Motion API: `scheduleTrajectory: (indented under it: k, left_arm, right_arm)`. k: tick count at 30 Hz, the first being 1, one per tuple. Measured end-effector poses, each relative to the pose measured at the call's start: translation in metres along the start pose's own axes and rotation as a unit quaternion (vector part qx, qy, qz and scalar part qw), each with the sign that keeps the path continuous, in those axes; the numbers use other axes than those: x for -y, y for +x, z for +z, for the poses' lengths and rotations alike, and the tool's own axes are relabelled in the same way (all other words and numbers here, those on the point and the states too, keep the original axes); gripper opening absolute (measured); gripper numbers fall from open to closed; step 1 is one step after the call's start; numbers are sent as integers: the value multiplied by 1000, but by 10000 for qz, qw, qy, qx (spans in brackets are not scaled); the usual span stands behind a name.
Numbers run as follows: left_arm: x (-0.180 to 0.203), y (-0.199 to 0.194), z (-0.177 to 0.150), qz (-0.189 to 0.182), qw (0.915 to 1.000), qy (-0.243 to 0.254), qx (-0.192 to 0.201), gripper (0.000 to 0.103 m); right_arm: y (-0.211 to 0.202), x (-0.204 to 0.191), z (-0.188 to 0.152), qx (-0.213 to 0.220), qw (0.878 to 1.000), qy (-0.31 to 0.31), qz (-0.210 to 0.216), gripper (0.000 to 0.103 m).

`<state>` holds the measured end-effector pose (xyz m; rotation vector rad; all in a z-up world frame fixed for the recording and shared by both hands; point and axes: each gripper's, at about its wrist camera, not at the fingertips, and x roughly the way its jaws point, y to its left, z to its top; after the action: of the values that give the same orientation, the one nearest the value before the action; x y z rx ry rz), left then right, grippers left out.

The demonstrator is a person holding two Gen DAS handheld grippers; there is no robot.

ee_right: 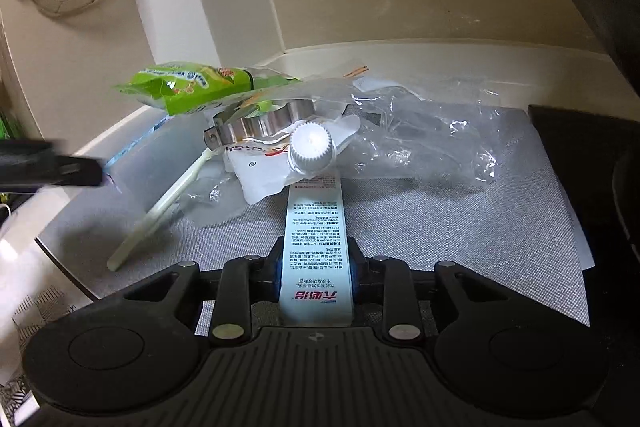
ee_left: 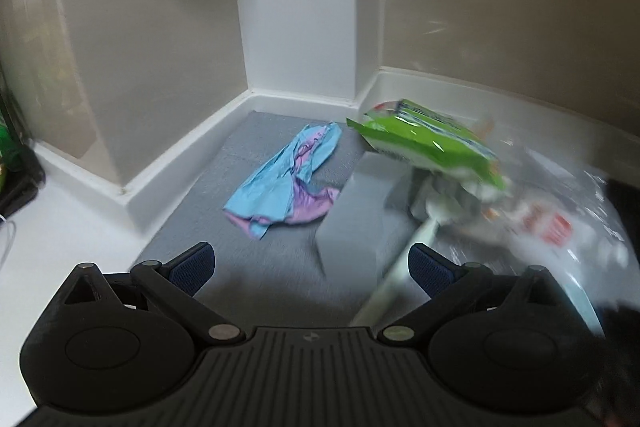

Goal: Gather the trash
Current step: 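Grasp the translucent white plastic box with the left tool, then lift the box with the left tool while the right tool lifts the carton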

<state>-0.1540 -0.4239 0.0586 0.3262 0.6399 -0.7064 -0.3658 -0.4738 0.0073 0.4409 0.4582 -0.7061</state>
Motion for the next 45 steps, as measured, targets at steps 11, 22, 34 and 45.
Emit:
scheduleTrajectory:
  k: [11,22,34,45]
  left_arm:
    - [-1,47,9,338,9946,-680,-701,15]
    - [-73,-36,-39,571,9893,-1272,-439,0]
    - [-95,-109,-80,308,9812,-1712,-838,0]
    - [-94,-165,-111,322,9789,-1959,-494,0]
  right_arm:
    - [-4,7,-4,28,9998,165,109,31]
    - [-6,4,-6,30,9997,174,179,31]
    - [-71,-7,-40,293,9985,377,267,30]
    - [-141,-26,-57,661,9978,-67,-17,30]
